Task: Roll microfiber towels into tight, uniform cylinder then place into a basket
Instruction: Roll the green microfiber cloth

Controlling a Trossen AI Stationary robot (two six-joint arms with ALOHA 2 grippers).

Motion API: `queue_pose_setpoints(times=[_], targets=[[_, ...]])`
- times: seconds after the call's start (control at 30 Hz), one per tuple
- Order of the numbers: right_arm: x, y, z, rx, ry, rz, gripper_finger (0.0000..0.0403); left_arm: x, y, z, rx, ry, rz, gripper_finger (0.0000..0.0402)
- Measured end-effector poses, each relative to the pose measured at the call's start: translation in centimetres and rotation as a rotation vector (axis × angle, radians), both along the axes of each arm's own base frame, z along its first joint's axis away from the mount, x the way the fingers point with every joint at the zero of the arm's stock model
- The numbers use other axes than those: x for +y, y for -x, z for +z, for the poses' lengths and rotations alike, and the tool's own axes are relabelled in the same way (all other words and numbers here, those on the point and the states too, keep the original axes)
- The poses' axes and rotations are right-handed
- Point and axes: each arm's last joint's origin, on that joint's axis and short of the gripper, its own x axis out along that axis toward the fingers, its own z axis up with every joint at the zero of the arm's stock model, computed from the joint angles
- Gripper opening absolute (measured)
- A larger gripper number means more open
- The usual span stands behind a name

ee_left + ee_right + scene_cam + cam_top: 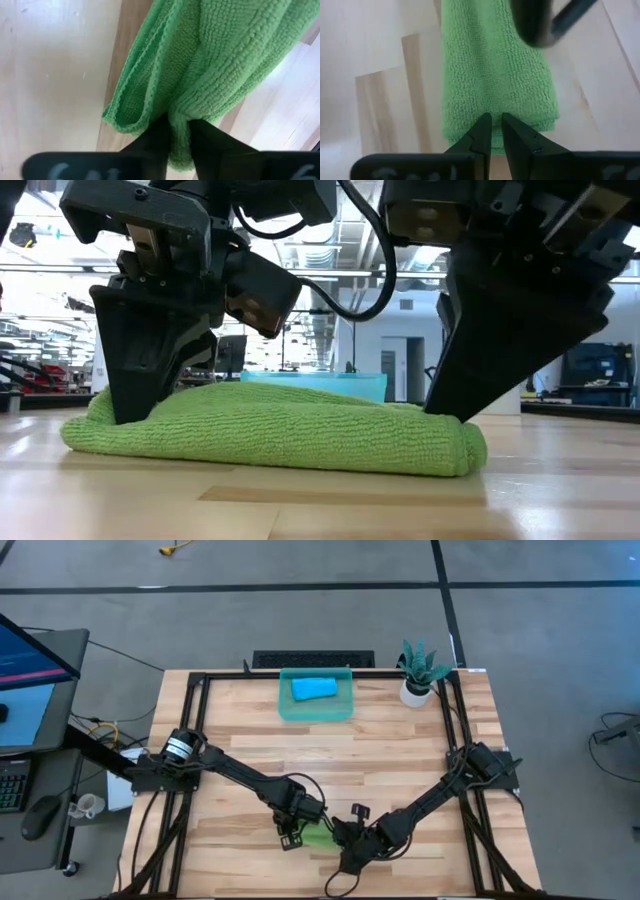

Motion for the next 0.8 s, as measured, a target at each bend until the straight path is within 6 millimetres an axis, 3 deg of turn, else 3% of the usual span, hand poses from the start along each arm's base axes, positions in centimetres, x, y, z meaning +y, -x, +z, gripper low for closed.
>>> queue_pose_setpoints(times=[0.3,0.6,0.8], targets=[[-0.2,0.2,-0.1,0.037,-0.014,-0.018,0.0067,0.0,-0.1,0.1,-0.030,-0.002,-0.055,0.0130],[-0.8,0.6,-0.7,0.091,-0.074,-0.058,0.0067,-0.6,-0.4,0.9,-0.105,-0.081,-0.110,0.0128],[-0.9,0.6,-0.8,0.105,-0.090,-0.067,0.0067,-1.0,0.6,3.7,-0.187,-0.192,-0.137,0.0128]])
